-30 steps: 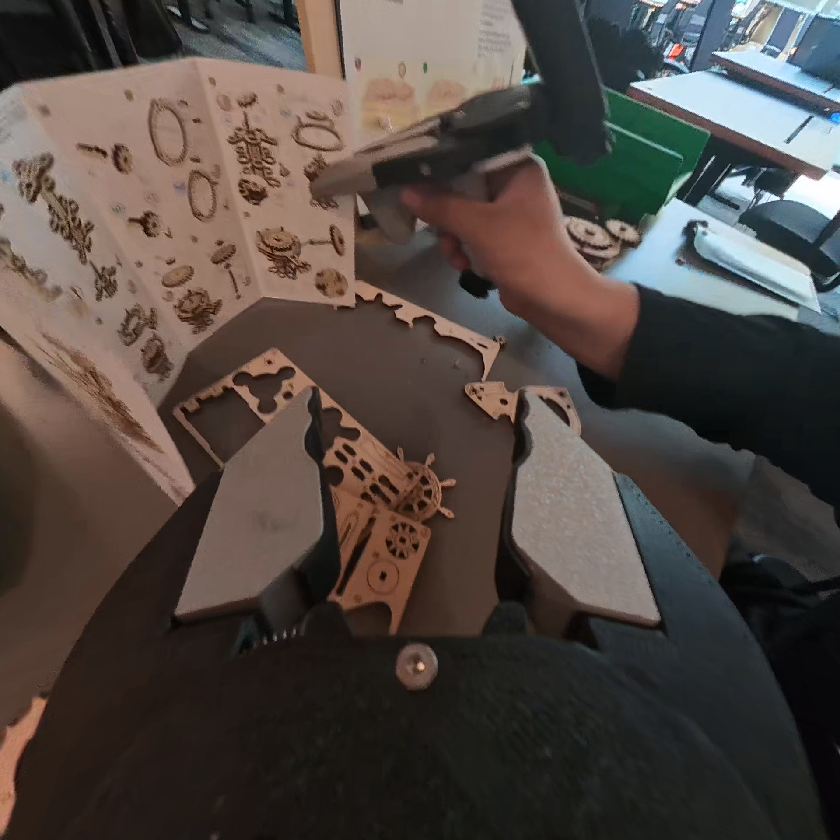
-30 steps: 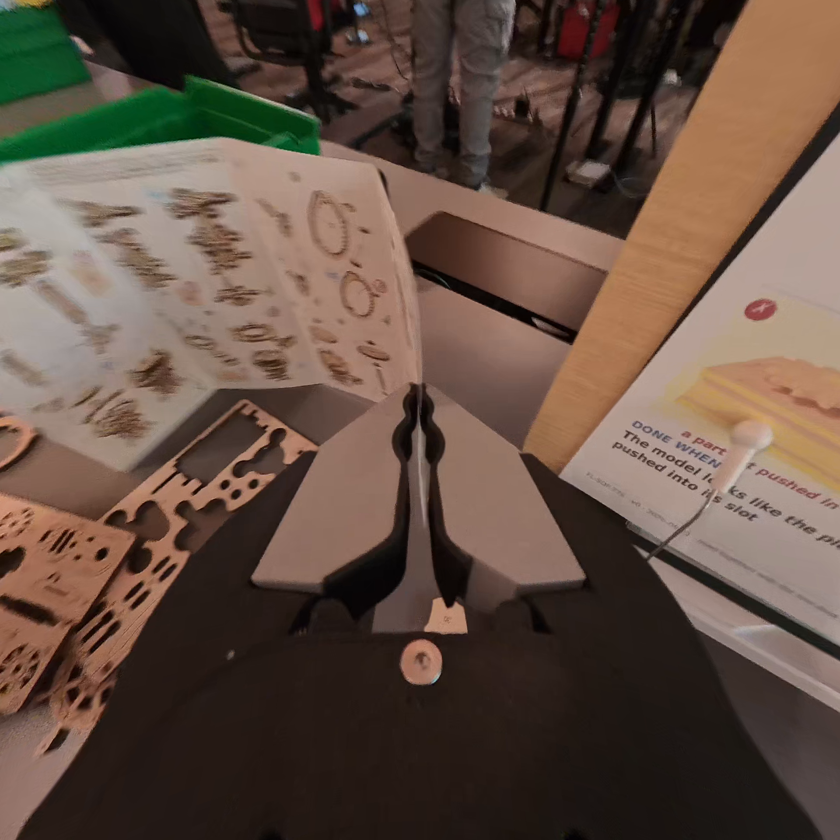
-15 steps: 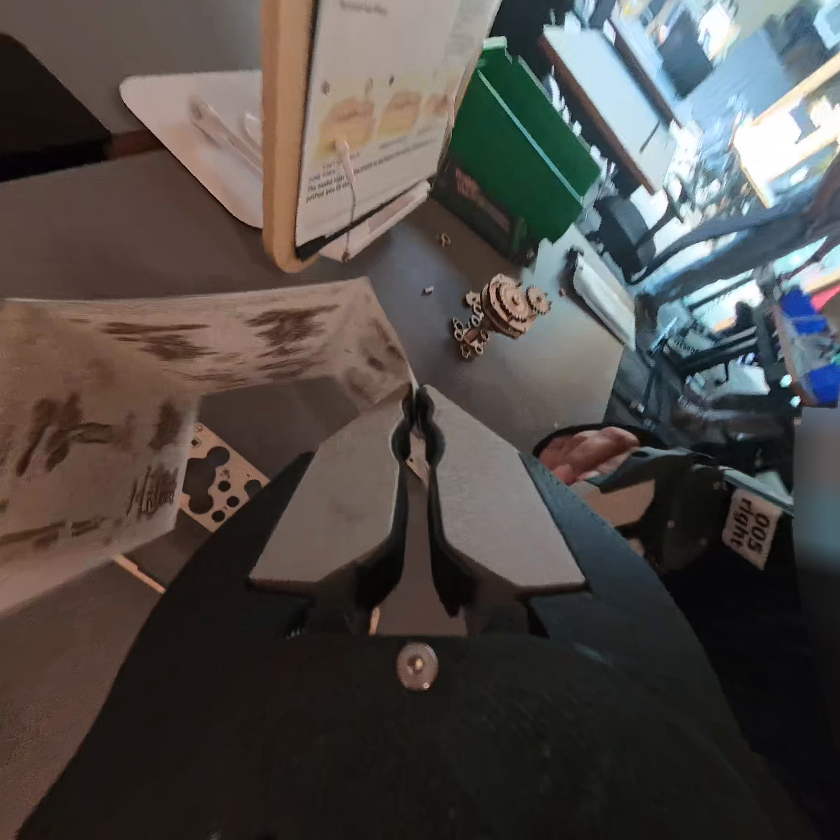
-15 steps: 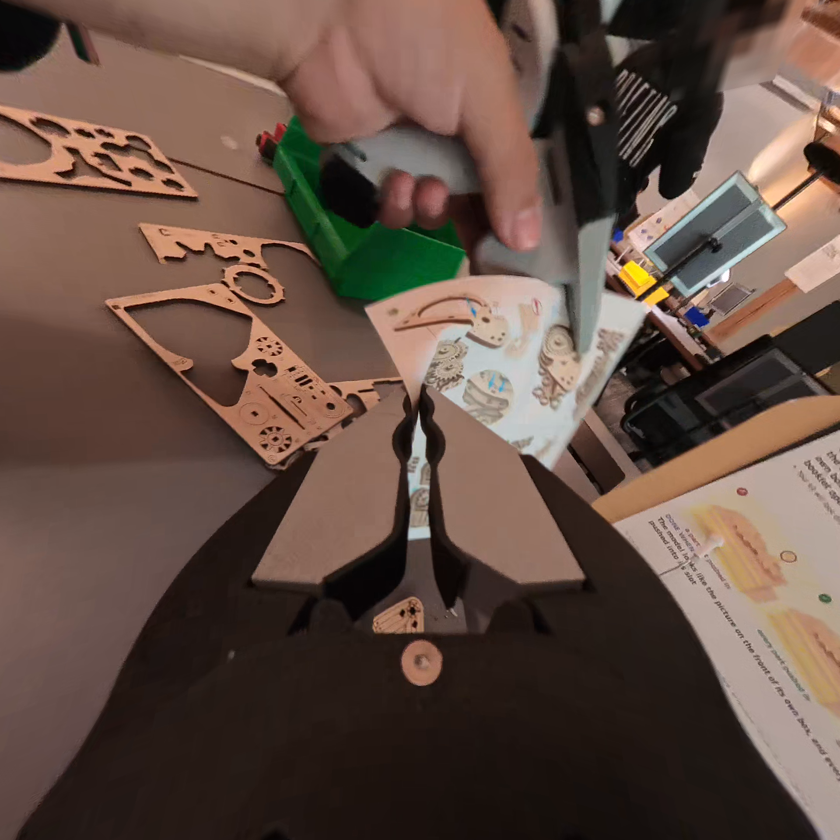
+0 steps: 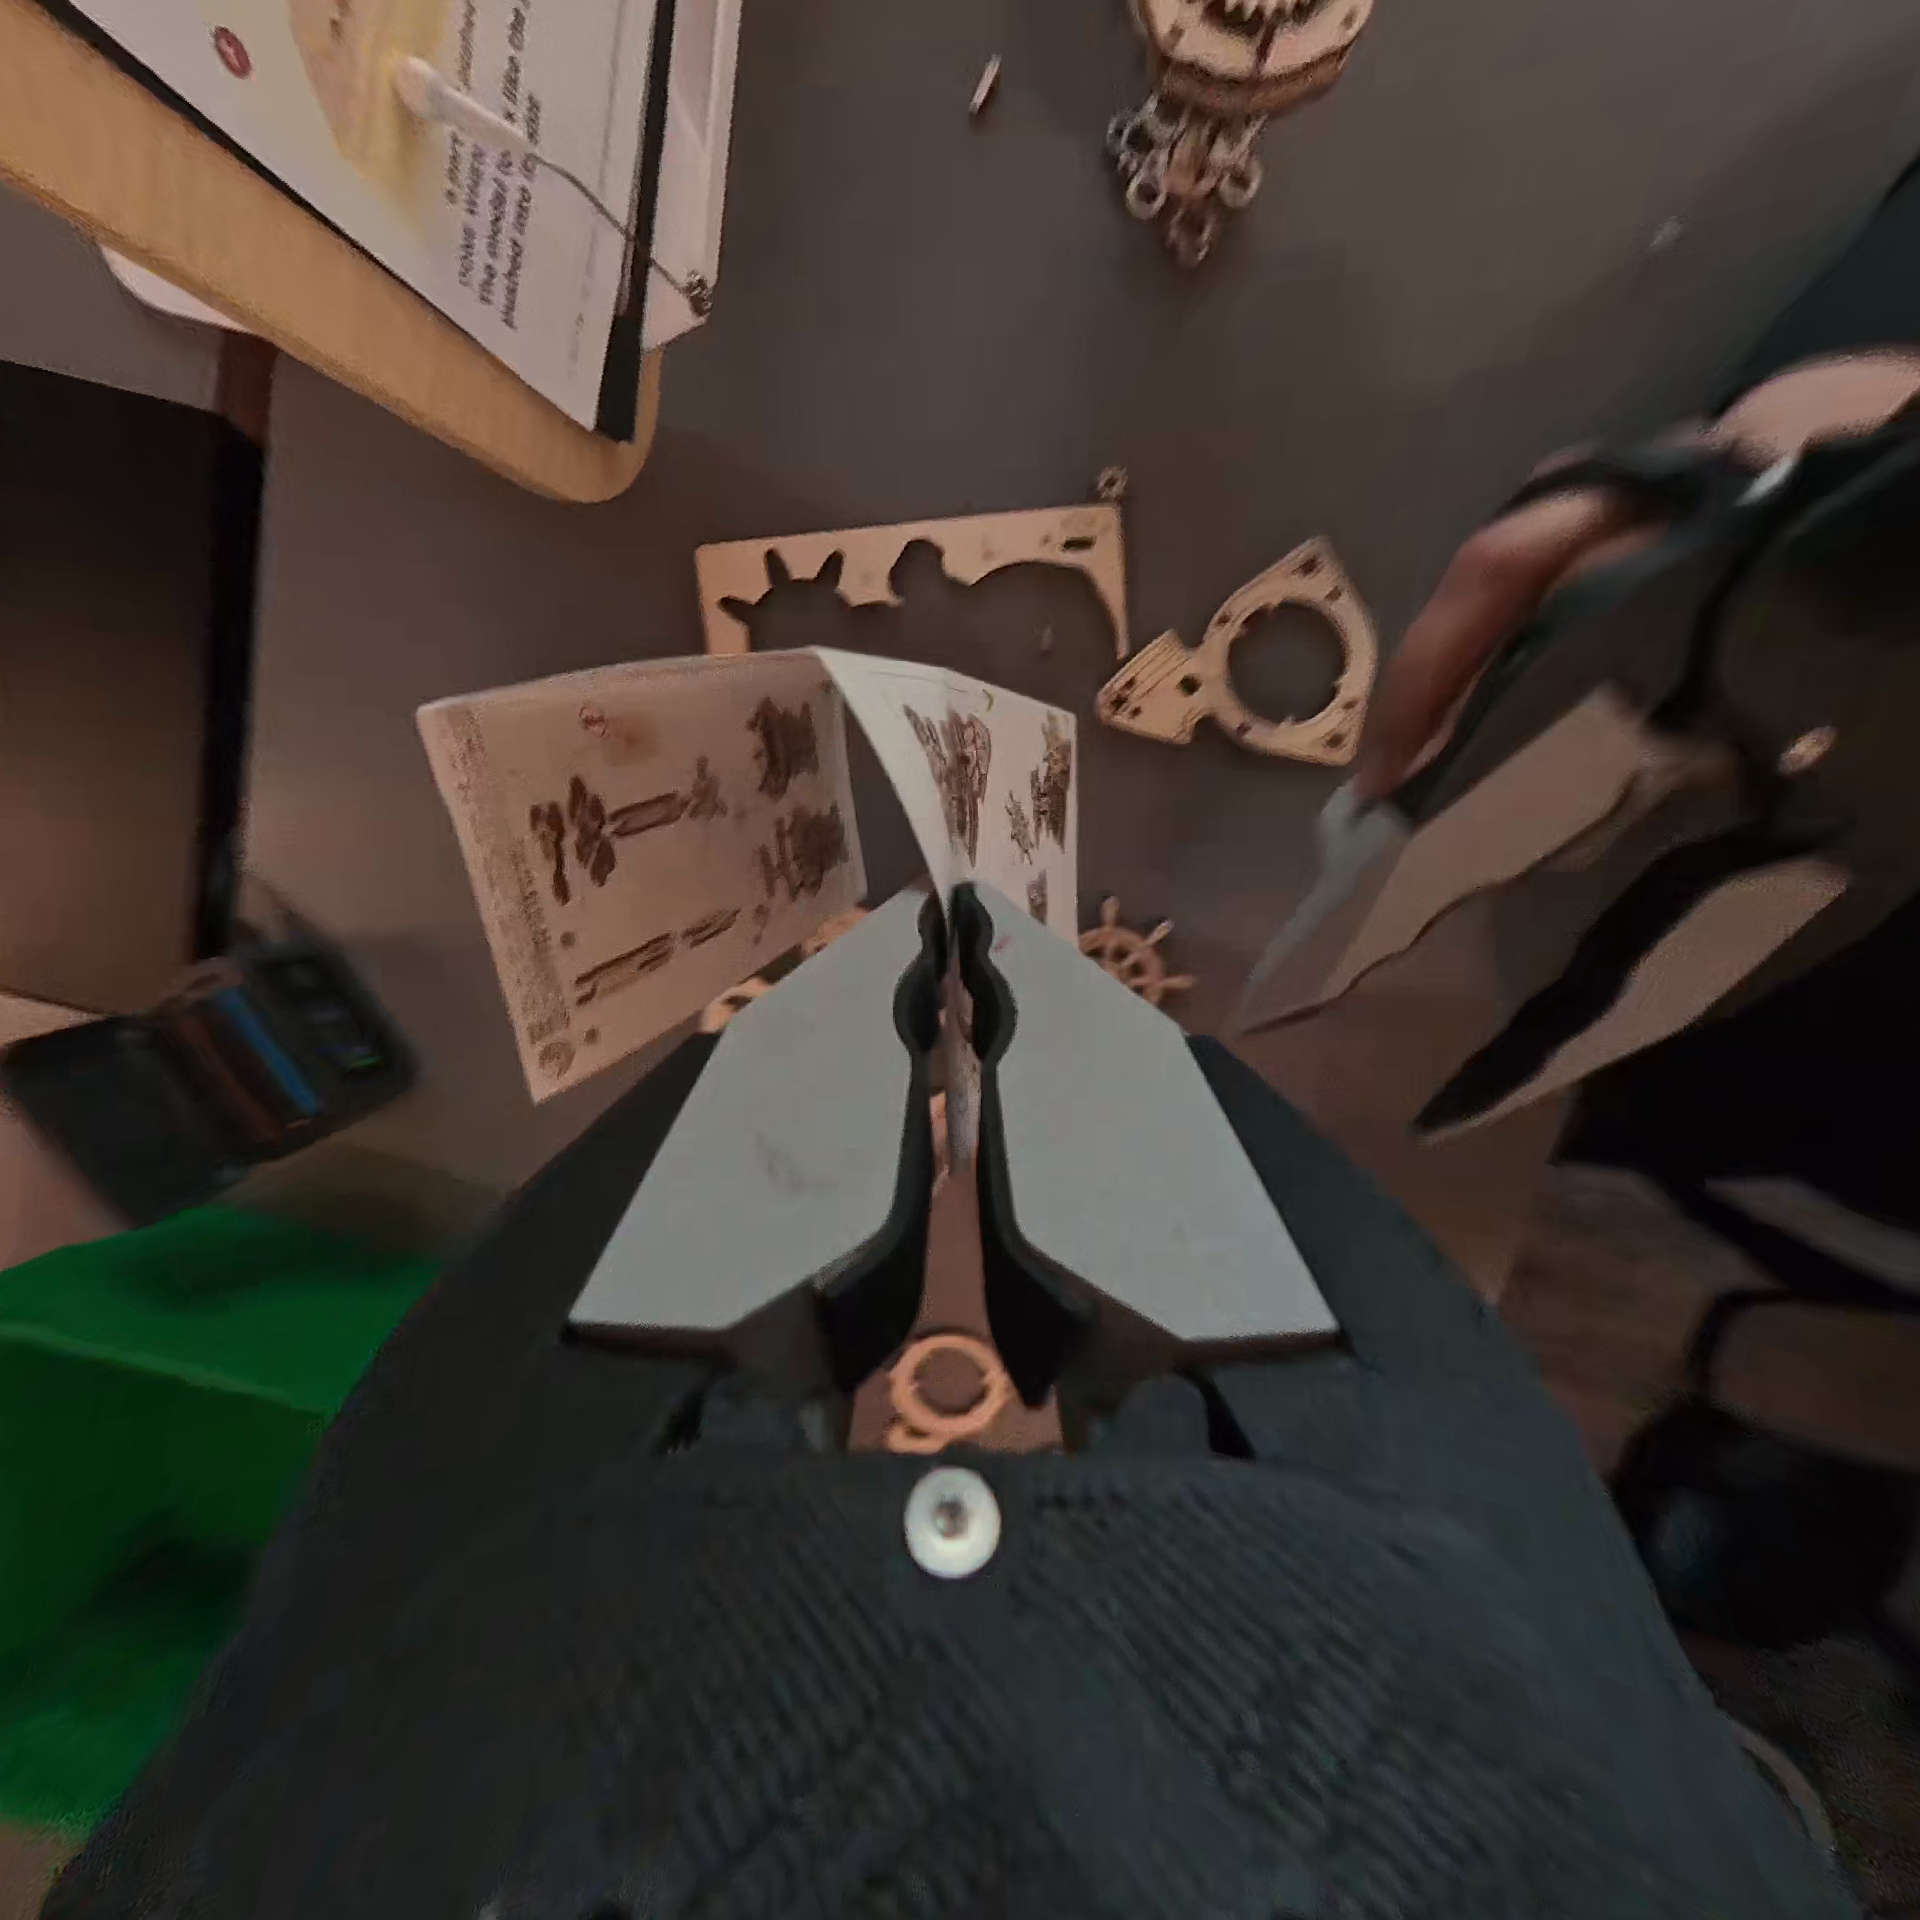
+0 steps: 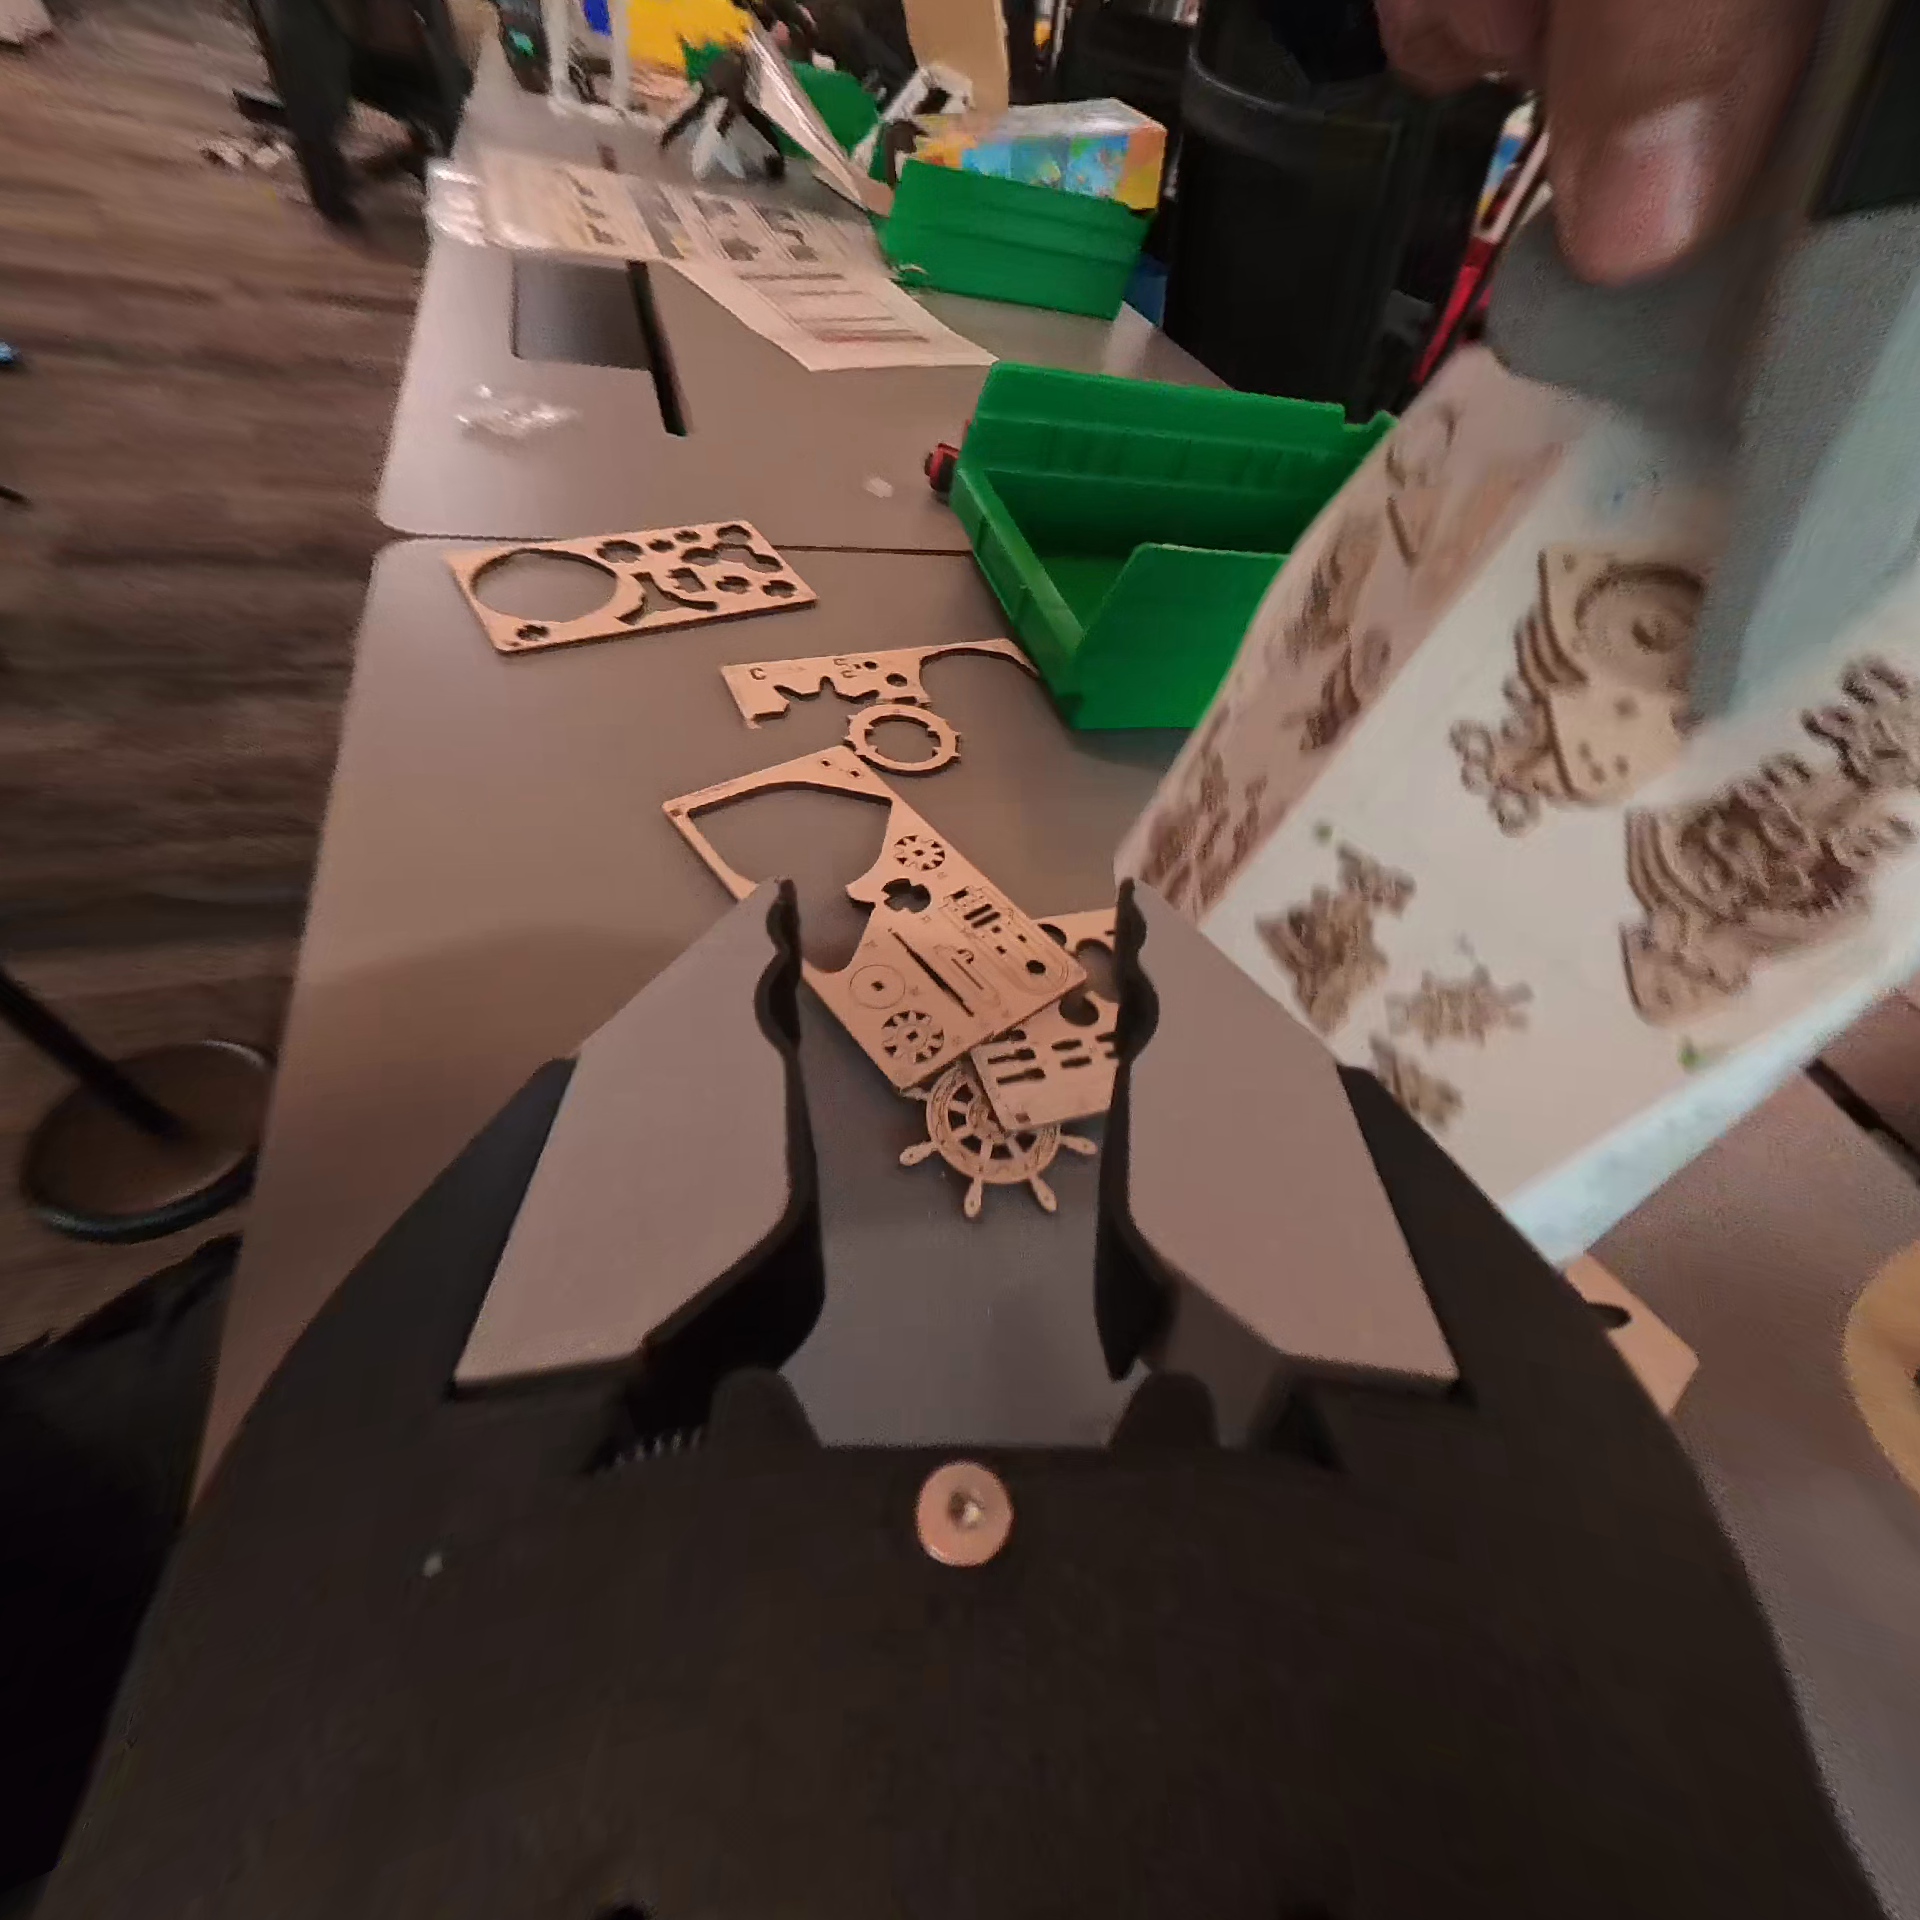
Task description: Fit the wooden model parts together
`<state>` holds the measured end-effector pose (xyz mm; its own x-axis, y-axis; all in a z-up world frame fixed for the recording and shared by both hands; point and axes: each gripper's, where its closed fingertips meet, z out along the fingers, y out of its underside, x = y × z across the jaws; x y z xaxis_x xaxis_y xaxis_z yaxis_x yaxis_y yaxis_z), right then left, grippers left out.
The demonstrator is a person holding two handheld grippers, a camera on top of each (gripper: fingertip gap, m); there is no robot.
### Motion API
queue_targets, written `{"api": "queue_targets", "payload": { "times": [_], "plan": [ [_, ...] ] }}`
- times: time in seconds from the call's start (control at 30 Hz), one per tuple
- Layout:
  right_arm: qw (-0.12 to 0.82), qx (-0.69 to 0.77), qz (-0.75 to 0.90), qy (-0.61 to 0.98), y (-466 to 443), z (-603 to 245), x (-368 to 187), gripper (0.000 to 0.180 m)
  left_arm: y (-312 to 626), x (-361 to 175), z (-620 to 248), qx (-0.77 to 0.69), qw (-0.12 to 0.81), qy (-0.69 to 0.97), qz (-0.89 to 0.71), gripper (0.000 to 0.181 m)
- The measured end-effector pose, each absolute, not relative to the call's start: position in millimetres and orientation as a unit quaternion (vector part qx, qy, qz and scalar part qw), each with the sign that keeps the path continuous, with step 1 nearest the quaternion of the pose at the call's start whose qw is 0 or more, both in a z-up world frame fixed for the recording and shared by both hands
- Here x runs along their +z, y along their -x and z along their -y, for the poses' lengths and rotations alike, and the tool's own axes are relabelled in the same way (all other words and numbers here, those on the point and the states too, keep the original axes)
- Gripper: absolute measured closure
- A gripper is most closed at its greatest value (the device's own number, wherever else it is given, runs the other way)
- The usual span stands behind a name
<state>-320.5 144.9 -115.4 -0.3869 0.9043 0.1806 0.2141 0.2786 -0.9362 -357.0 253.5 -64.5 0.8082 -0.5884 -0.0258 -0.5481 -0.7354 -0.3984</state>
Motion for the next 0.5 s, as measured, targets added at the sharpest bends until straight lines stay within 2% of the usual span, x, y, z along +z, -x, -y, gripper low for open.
{"api": "queue_targets", "payload": {
  "times": [0.3,0.5],
  "plan": [
    [0.36,0.463,0.688,0.427,290,-215,-117,0.111,405,-51,-260,0.144,0.063,0.835,-0.528,0.181],
    [0.354,0.436,0.69,0.456,303,-241,-126,0.108,428,-39,-281,0.186,0.1,0.823,-0.527,0.181]
  ]
}}
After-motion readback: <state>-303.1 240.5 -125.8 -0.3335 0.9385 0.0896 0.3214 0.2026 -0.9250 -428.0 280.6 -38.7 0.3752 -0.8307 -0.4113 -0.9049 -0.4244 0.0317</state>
